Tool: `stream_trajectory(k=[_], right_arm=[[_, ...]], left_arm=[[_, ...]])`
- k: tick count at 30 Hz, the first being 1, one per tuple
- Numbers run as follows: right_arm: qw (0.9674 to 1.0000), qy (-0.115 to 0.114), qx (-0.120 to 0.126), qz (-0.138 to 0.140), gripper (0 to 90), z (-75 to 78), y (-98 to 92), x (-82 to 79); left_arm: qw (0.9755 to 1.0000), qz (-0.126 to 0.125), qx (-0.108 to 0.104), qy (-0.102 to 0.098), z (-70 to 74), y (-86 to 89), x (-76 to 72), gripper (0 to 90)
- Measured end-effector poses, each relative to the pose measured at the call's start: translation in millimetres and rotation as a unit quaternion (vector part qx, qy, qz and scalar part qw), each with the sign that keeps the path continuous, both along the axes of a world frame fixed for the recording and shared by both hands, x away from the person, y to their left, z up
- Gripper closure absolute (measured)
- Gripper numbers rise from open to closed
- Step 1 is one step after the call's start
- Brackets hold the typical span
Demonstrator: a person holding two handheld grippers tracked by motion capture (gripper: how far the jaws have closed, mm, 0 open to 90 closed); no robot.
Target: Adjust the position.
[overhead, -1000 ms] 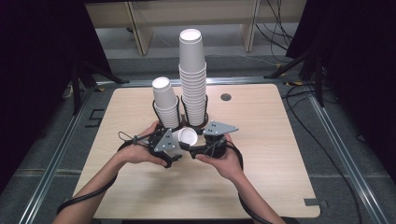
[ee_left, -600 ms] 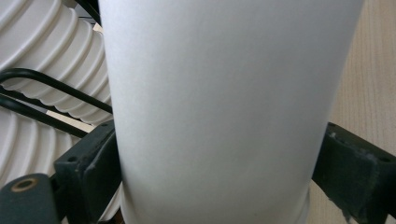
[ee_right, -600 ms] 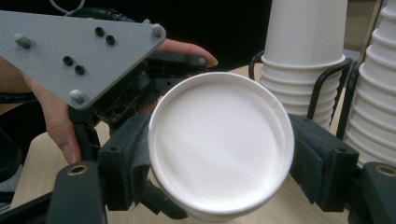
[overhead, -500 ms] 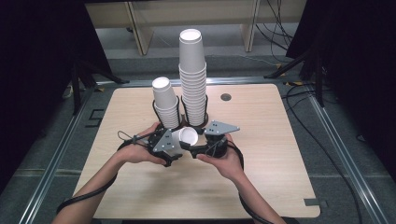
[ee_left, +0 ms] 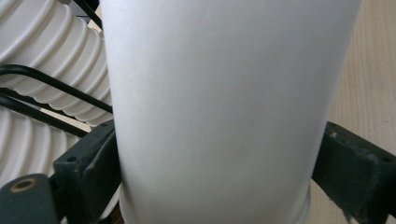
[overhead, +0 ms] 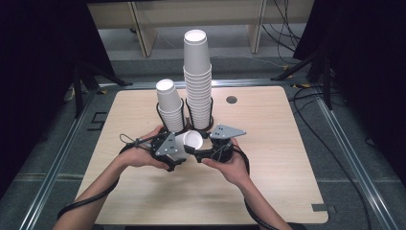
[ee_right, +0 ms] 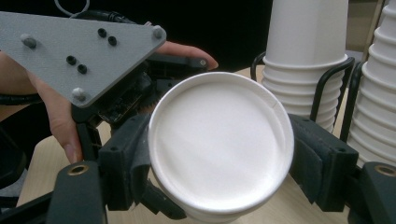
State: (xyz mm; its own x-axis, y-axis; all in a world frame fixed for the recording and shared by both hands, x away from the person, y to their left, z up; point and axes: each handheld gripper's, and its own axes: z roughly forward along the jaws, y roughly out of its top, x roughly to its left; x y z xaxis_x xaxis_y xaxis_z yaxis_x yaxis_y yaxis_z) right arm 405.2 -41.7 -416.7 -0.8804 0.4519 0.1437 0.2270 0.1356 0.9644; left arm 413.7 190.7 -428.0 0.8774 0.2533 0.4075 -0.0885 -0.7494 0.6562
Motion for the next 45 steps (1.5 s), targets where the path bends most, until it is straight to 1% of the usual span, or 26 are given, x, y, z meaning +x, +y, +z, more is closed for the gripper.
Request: stream_trajectory(k=[3, 6, 7, 8, 9, 10, 11, 12, 15, 16, 18, 22, 23, 26, 28, 30, 31, 33, 35, 36, 37, 39, 40, 43, 44, 45], right_arm=[[1.0000, 0.000, -0.001, -0.001, 27.0, -0.7, -1.4, 1.2], [1.0000, 0.005, 0.003, 0.000, 26.1, -2.9, -1.1, 2.1], [0.9998, 0.018, 0.001, 0.000, 25.9, -3.3, -1.2, 1.2], [0.9997, 0.023, 0.001, 0.002, 25.7, -3.9, -1.3, 0.6], [0.9998, 0.018, 0.005, 0.005, 25.2, -5.0, -0.5, 1.8], [0.9996, 0.029, -0.002, 0.008, 23.5, -5.0, -1.0, 1.0], [0.9998, 0.020, -0.003, -0.001, 19.9, -5.7, -0.5, 1.1], [0.9998, 0.016, -0.002, -0.010, 15.7, -6.4, 0.3, 0.9], [0.9996, 0.013, -0.018, -0.016, 15.1, -7.2, -0.9, -0.2], [0.9995, 0.020, -0.020, -0.010, 15.1, -7.2, -1.4, -1.3], [0.9997, 0.015, -0.017, -0.010, 15.3, -8.0, -1.5, -1.0], [0.9994, 0.010, -0.026, -0.022, 15.1, -5.3, -5.3, -1.7], [0.9995, 0.002, -0.025, -0.021, 15.1, -4.8, -6.6, -1.0], [0.9990, 0.004, -0.036, -0.024, 15.2, -3.9, -11.9, -4.6], [0.9990, 0.000, -0.038, -0.025, 15.1, -5.1, -17.2, -6.5], [0.9989, 0.009, -0.041, -0.021, 15.1, -7.7, -22.9, -9.5], [0.9982, 0.010, -0.051, -0.029, 15.1, -8.9, -26.4, -11.5], [0.9968, 0.018, -0.073, -0.026, 15.1, -12.6, -31.9, -14.0], [0.9960, 0.024, -0.084, -0.016, 15.2, -17.4, -35.6, -14.8], [0.9943, 0.025, -0.102, -0.021, 15.3, -18.1, -38.9, -15.8], [0.9939, 0.027, -0.105, -0.020, 15.6, -19.6, -40.5, -16.0], [0.9920, 0.040, -0.118, -0.017, 15.9, -21.0, -42.4, -16.8], [0.9906, 0.034, -0.131, -0.017, 16.1, -21.0, -43.4, -16.1], [0.9875, 0.038, -0.153, -0.008, 17.1, -20.3, -41.3, -15.1], [0.9863, 0.033, -0.161, -0.004, 17.5, -19.5, -40.2, -14.3], [0.9853, 0.042, -0.166, -0.001, 17.6, -18.3, -38.9, -15.2]], left_arm=[[1.0000, 0.003, 0.007, -0.007, 0.8, -0.1, -0.3, 12.5], [0.9996, 0.001, 0.023, -0.012, 2.3, 0.2, -0.9, 14.7], [0.9995, 0.001, 0.027, -0.014, 2.6, 0.2, -1.2, 15.4], [0.9994, 0.001, 0.033, -0.012, 3.5, 0.4, -1.5, 16.0], [0.9992, -0.001, 0.039, -0.009, 4.3, 0.6, -1.6, 16.4], [0.9989, -0.002, 0.046, -0.009, 5.3, 0.9, -2.0, 16.8], [0.9986, -0.002, 0.051, -0.009, 6.0, 1.0, -2.4, 17.2], [0.9981, -0.003, 0.062, -0.008, 6.9, 1.1, -3.0, 17.3], [0.9955, -0.006, 0.094, -0.013, 10.9, 1.0, -4.4, 17.7], [0.9959, -0.005, 0.088, -0.016, 10.8, 0.1, -5.1, 18.0], [0.9945, -0.015, 0.103, -0.015, 14.1, -0.7, -5.4, 18.3], [0.9935, -0.001, 0.112, -0.017, 13.8, -2.8, -5.5, 19.1], [0.9915, -0.002, 0.128, -0.021, 16.3, -2.0, -4.3, 19.3], [0.9889, 0.003, 0.147, -0.017, 20.1, -0.6, -2.4, 19.6], [0.9857, 0.006, 0.167, -0.016, 22.5, 0.5, -1.4, 19.8], [0.9828, 0.004, 0.184, -0.008, 23.6, 1.5, -0.8, 20.0], [0.9810, 0.001, 0.194, -0.003, 23.9, 1.9, -0.6, 20.2], [0.9752, -0.006, 0.221, 0.013, 24.8, 2.6, -0.4, 20.3], [0.9711, -0.010, 0.237, 0.023, 25.7, 2.5, -0.2, 20.3], [0.9691, -0.015, 0.245, 0.027, 26.1, 2.4, -0.3, 20.2], [0.9672, -0.017, 0.251, 0.033, 26.8, 2.1, -0.3, 20.3], [0.9602, -0.027, 0.274, 0.043, 27.0, 1.3, -0.6, 20.3], [0.9562, -0.029, 0.288, 0.045, 27.1, 0.2, -0.3, 20.2], [0.9440, -0.037, 0.325, 0.047, 27.4, -3.3, 0.8, 20.2], [0.9419, -0.039, 0.330, 0.048, 27.7, -4.5, 1.4, 20.2], [0.9405, -0.040, 0.334, 0.048, 28.6, -6.0, 2.3, 20.3]])
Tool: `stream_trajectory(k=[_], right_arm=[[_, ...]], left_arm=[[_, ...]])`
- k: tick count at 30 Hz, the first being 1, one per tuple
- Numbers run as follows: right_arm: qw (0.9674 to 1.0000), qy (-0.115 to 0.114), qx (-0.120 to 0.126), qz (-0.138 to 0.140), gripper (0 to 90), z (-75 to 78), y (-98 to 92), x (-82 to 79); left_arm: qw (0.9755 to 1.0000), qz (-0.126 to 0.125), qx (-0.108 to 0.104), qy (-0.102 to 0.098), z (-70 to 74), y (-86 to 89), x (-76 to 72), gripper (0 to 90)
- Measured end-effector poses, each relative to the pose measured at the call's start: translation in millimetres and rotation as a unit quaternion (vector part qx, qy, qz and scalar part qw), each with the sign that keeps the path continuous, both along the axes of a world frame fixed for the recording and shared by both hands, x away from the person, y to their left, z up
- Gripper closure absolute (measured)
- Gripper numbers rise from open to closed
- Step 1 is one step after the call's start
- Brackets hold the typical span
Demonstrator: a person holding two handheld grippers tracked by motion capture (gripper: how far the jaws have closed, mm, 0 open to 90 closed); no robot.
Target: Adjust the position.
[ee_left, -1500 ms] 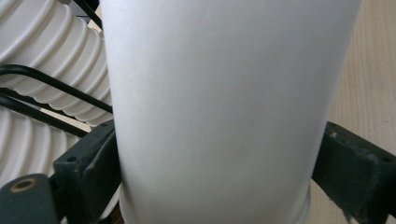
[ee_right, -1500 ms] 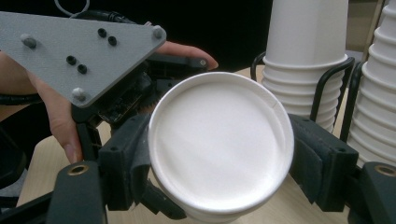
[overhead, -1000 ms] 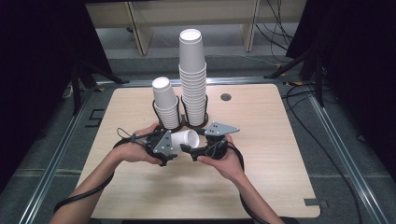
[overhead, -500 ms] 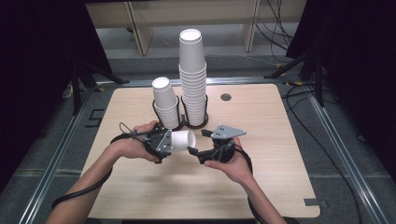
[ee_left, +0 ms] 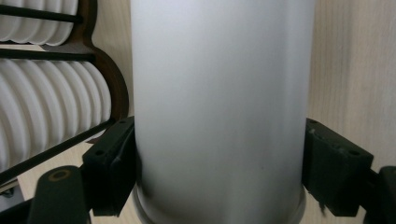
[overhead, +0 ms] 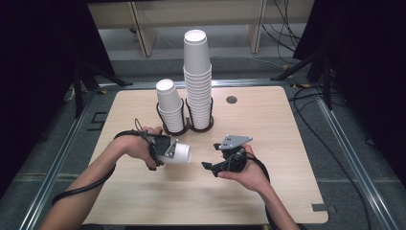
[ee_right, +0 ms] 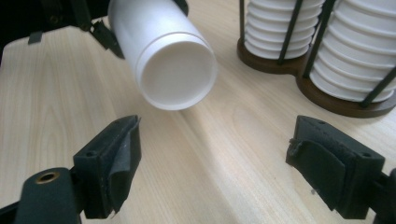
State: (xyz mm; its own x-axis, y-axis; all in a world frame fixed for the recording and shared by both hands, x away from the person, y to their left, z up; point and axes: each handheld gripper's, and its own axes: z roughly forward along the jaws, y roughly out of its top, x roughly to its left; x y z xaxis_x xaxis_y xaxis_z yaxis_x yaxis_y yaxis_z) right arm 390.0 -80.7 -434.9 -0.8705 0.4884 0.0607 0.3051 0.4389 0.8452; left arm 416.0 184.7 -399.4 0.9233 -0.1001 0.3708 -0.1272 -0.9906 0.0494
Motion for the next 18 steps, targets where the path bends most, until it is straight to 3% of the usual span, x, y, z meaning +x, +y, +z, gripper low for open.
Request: stream_trajectory(k=[1, 6, 10, 13, 14, 15, 16, 18], right_arm=[[0.9999, -0.011, -0.005, 0.006, 17.6, 1.0, 1.5, 1.4], [0.9995, -0.017, -0.017, 0.020, 17.9, 9.6, 9.9, 4.0], [0.9969, -0.043, -0.040, 0.053, 18.2, 21.7, 19.8, 8.7], [0.9954, -0.041, -0.044, 0.074, 18.2, 26.7, 30.0, 12.3], [0.9960, -0.028, -0.043, 0.073, 18.2, 26.9, 34.1, 12.5], [0.9943, -0.035, -0.050, 0.088, 18.2, 26.9, 37.4, 16.4], [0.9947, -0.025, -0.052, 0.086, 18.2, 25.9, 40.5, 17.6], [0.9932, -0.026, -0.058, 0.097, 18.1, 22.8, 46.0, 22.6]], left_arm=[[1.0000, -0.003, 0.002, 0.000, 0.6, -1.4, 0.8, 20.3], [0.9998, -0.013, 0.016, 0.001, 3.4, -9.0, 3.3, 20.7], [0.9990, -0.032, 0.031, 0.008, 4.3, -15.5, 2.2, 21.0], [0.9988, -0.037, 0.033, 0.007, 5.5, -20.7, 2.0, 21.0], [0.9986, -0.039, 0.035, 0.006, 6.0, -21.9, 1.9, 21.0], [0.9987, -0.039, 0.034, 0.006, 6.4, -22.8, 2.0, 21.0], [0.9986, -0.040, 0.035, 0.005, 7.0, -23.7, 2.0, 21.0], [0.9987, -0.040, 0.032, 0.006, 7.1, -24.6, 1.8, 20.9]])
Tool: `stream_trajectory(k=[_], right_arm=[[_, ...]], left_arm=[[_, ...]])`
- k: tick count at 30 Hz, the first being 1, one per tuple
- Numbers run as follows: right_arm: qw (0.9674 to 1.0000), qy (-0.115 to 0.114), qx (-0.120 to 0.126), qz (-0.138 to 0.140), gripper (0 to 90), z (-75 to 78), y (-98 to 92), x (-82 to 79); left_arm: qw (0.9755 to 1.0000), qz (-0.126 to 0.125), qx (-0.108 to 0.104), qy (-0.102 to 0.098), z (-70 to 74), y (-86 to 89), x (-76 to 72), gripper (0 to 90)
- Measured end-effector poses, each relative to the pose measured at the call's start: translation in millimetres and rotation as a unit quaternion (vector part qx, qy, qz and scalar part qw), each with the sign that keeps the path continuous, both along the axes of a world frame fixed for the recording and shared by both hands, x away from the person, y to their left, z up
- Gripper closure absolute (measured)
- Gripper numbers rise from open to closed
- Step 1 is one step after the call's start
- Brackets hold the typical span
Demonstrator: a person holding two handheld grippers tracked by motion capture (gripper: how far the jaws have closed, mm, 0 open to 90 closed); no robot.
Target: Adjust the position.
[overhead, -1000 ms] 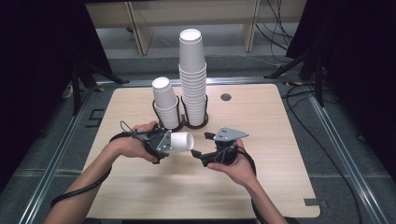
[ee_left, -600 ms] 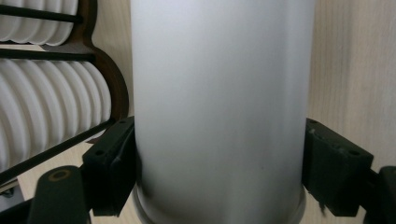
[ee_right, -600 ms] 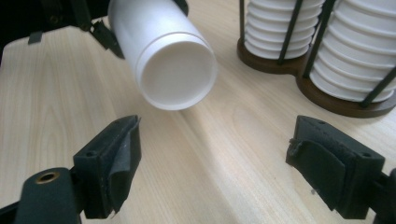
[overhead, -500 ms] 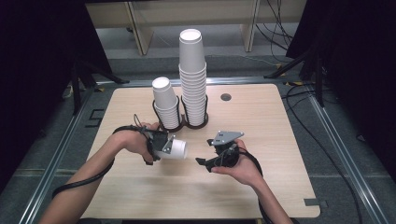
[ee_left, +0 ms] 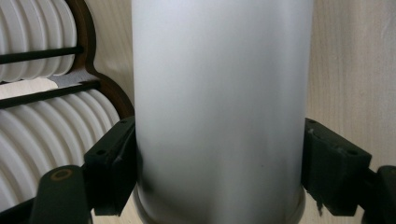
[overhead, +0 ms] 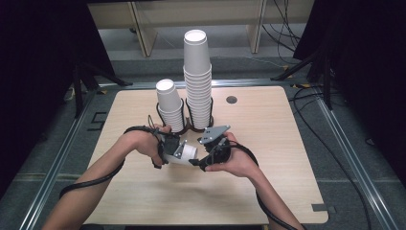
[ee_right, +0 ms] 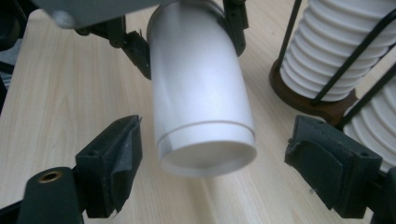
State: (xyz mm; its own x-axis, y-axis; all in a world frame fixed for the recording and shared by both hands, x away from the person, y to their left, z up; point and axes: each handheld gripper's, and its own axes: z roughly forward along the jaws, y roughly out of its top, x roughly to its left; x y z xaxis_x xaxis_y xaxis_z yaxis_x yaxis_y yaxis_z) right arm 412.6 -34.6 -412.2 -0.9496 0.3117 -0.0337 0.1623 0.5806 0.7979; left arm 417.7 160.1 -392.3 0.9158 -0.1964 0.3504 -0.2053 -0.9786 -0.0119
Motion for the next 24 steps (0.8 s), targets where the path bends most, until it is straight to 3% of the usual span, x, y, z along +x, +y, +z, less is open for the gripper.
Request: stream_trajectory(k=[2, 3, 4, 5, 7, 9, 14, 15, 17, 18, 19, 21, 23, 24], right_arm=[[1.0000, 0.002, -0.001, 0.009, 18.1, -3.5, 5.2, 1.7], [0.9997, 0.023, -0.003, -0.006, 18.1, -4.6, 7.1, -1.2], [0.9999, 0.000, -0.007, 0.009, 18.1, -6.1, 8.7, 2.0], [0.9999, 0.000, -0.009, 0.014, 18.1, -7.9, 10.2, 2.5], [0.9998, 0.010, -0.010, 0.013, 18.2, -11.6, 12.9, 1.5], [0.9997, 0.006, -0.017, 0.018, 18.3, -13.9, 13.7, 2.7], [0.9993, 0.030, -0.019, 0.012, 18.8, -19.3, 15.2, 0.8], [0.9995, 0.013, -0.021, 0.020, 19.0, -19.8, 15.1, 3.4], [0.9994, 0.029, -0.017, 0.007, 19.7, -20.7, 15.2, 2.0], [0.9994, 0.029, -0.017, 0.007, 19.8, -20.7, 15.3, 2.1], [0.9994, 0.028, -0.017, 0.008, 20.0, -20.7, 15.3, 2.1], [0.9996, 0.018, -0.017, 0.015, 20.4, -20.9, 15.2, 4.2], [0.9995, 0.027, -0.014, 0.009, 21.2, -21.6, 14.8, 3.2], [0.9995, 0.026, -0.012, 0.009, 21.3, -22.1, 14.8, 3.5]], left_arm=[[1.0000, -0.002, 0.002, 0.001, -0.4, -0.3, 0.0, 20.9], [1.0000, -0.002, 0.002, 0.000, -0.6, -0.4, 0.1, 20.9], [1.0000, -0.002, 0.002, 0.001, -0.6, -0.4, 0.3, 20.9], [1.0000, -0.004, 0.003, 0.000, -0.5, -0.4, 0.2, 20.9], [1.0000, -0.004, 0.001, 0.000, -0.3, -0.9, 0.0, 20.9], [1.0000, -0.008, 0.002, -0.002, -0.2, -1.4, -0.4, 20.7], [1.0000, -0.008, 0.001, 0.002, -0.4, -2.9, -1.1, 20.7], [1.0000, -0.009, 0.000, 0.000, -0.3, -3.4, -1.2, 20.6], [0.9999, -0.011, 0.000, 0.001, -0.3, -4.1, -1.6, 20.6], [0.9999, -0.010, -0.001, 0.000, -0.2, -4.4, -1.8, 20.6], [0.9998, 0.001, -0.020, 0.005, -2.2, -4.1, -3.2, 20.6], [0.9998, -0.002, -0.018, 0.005, -1.5, -4.5, -3.4, 20.6], [0.9998, -0.004, -0.017, 0.006, -0.9, -5.2, -3.6, 20.6], [0.9999, -0.016, -0.001, 0.000, 1.2, -6.1, -2.6, 20.5]])
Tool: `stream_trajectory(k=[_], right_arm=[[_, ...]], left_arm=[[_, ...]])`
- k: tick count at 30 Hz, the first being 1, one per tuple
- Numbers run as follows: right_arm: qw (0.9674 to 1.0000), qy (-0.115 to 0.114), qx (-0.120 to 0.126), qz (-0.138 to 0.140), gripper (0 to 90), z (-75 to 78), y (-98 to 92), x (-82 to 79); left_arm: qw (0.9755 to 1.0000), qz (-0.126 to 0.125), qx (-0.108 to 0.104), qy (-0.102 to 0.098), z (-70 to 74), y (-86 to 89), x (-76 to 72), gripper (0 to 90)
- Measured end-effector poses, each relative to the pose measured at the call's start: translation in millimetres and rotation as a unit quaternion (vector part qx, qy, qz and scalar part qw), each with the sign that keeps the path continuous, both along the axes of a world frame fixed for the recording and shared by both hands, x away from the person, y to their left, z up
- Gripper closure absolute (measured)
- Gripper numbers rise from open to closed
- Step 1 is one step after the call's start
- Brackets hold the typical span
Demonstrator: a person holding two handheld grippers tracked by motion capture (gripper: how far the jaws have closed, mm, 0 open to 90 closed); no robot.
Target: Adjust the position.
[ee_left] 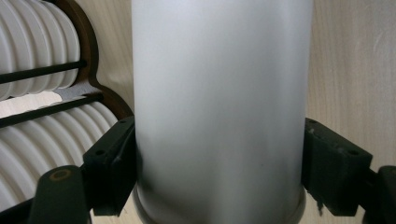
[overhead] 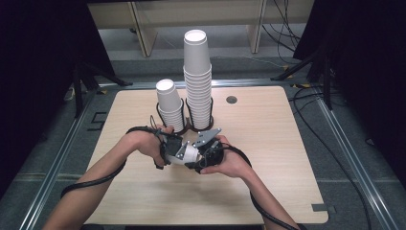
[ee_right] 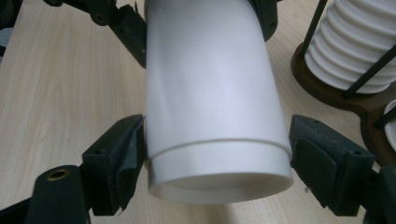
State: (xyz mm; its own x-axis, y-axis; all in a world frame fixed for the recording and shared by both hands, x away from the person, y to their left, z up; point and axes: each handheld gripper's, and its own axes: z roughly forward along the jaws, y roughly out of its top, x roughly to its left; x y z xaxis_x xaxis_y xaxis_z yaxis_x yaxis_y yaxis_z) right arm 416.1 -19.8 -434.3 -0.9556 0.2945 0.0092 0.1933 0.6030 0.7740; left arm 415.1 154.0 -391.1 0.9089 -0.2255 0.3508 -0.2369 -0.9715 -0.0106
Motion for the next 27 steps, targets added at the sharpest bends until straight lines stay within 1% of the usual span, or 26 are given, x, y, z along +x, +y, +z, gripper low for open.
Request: stream_trajectory(k=[1, 2, 3, 4, 5, 8, 9, 12, 13, 14, 15, 16, 17, 19, 20, 21, 22, 23, 24, 25, 26, 27], right_arm=[[0.9999, -0.007, 0.000, 0.007, 22.0, -0.6, 0.2, 1.5], [0.9999, -0.014, -0.003, 0.010, 22.3, -0.8, 0.2, 1.9], [0.9999, -0.014, -0.002, 0.009, 22.7, -1.5, 0.6, 1.8], [0.9999, -0.009, 0.000, 0.009, 23.3, -2.3, 1.0, 1.0], [1.0000, 0.003, 0.001, 0.001, 23.5, -2.9, 1.3, -0.9], [1.0000, 0.002, 0.001, 0.002, 24.1, -3.8, 1.2, -1.1], [0.9998, -0.015, -0.002, 0.012, 24.4, -3.9, 0.8, 1.2], [0.9996, -0.022, 0.001, 0.016, 25.3, -5.4, -0.5, 1.1], [0.9996, -0.022, 0.004, 0.018, 25.7, -5.7, -0.7, 0.5], [0.9999, -0.007, 0.007, 0.009, 25.9, -6.3, -0.9, -2.1], [0.9998, -0.011, 0.007, 0.012, 26.2, -6.5, -1.2, -1.8], [0.9999, -0.010, 0.007, 0.010, 26.3, -6.7, -1.7, -2.7], [0.9993, -0.028, 0.004, 0.022, 26.4, -6.8, -2.4, -0.5], [0.9994, -0.027, 0.009, 0.021, 26.6, -8.1, -3.2, -1.6], [0.9991, -0.035, 0.007, 0.022, 26.7, -8.3, -4.0, -1.3], [0.9991, -0.034, 0.007, 0.023, 26.7, -8.6, -4.5, -1.8], [0.9990, -0.037, 0.007, 0.024, 26.8, -9.1, -4.9, -1.9], [0.9988, -0.043, 0.005, 0.024, 26.8, -9.4, -5.6, -2.2], [0.9986, -0.049, 0.003, 0.019, 26.8, -9.0, -7.0, -2.8], [0.9994, -0.032, 0.008, 0.011, 26.8, -9.5, -7.8, -5.3], [0.9987, -0.046, 0.007, 0.019, 26.9, -9.5, -8.6, -3.4], [0.9988, -0.046, 0.006, 0.017, 27.0, -9.7, -9.3, -4.5]], left_arm=[[0.9997, 0.010, -0.020, 0.005, -2.0, 0.1, -1.2, 20.5], [0.9997, 0.010, -0.020, 0.005, -2.0, 0.1, -1.3, 20.5], [0.9997, 0.010, -0.021, 0.006, -2.2, 0.0, -1.4, 20.5], [1.0000, -0.001, -0.004, 0.000, 0.3, -0.8, -0.1, 20.5], [1.0000, 0.000, -0.006, 0.002, 0.4, -0.8, -0.3, 20.5], [1.0000, -0.003, -0.007, 0.001, 1.3, -1.0, -0.8, 20.5], [1.0000, -0.004, -0.008, 0.001, 1.4, -0.9, -1.1, 20.5], [0.9999, -0.006, -0.008, -0.003, 1.5, -1.0, -1.5, 20.4], [0.9999, -0.006, -0.009, -0.003, 1.4, -0.9, -1.6, 20.3], [0.9999, -0.005, -0.010, -0.002, 1.4, -0.8, -1.9, 20.3], [0.9999, -0.005, -0.010, -0.001, 1.6, -0.8, -2.3, 20.1], [0.9999, -0.004, -0.013, 0.000, 1.6, -0.8, -2.6, 20.0], [0.9999, -0.004, -0.015, 0.000, 1.6, -0.7, -2.8, 19.8], [0.9997, -0.004, -0.024, 0.000, 1.1, -0.3, -2.5, 18.9], [0.9996, -0.003, -0.029, 0.002, 0.7, 0.2, -2.4, 18.3], [0.9995, -0.007, -0.032, 0.002, 0.8, 0.6, -2.6, 17.5], [0.9991, -0.012, -0.040, -0.002, 0.3, 1.3, -2.8, 16.9], [0.9989, -0.010, -0.045, -0.005, 0.5, 2.1, -2.9, 16.2], [0.9985, -0.012, -0.053, -0.005, 0.6, 2.7, -2.7, 15.5], [0.9980, -0.011, -0.062, -0.005, 0.6, 3.2, -2.8, 14.6], [0.9976, -0.012, -0.068, -0.005, 1.0, 3.6, -2.7, 13.6], [0.9971, -0.016, -0.074, -0.007, 1.1, 4.2, -2.9, 12.0]])
